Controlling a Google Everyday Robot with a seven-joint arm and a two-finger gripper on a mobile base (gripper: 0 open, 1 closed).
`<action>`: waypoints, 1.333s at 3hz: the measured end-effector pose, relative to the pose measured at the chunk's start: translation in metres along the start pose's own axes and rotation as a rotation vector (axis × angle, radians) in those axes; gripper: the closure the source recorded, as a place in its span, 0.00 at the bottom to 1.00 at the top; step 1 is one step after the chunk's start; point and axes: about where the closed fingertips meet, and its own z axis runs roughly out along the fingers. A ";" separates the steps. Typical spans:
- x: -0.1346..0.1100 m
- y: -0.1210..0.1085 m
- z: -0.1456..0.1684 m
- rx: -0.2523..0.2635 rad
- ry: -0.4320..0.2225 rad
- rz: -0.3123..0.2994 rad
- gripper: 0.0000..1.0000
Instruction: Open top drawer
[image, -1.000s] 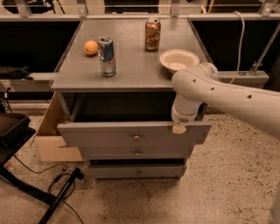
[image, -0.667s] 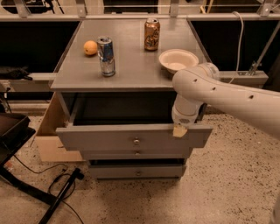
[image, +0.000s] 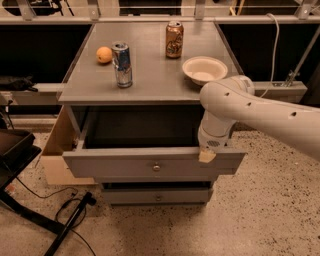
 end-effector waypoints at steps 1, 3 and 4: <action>0.004 0.016 0.001 -0.043 -0.003 -0.006 1.00; 0.007 0.037 0.003 -0.104 -0.008 -0.027 1.00; 0.008 0.045 0.004 -0.129 -0.010 -0.034 1.00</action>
Offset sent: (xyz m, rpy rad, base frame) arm -0.3400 -0.0781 -0.0494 0.1927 0.9281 -0.0022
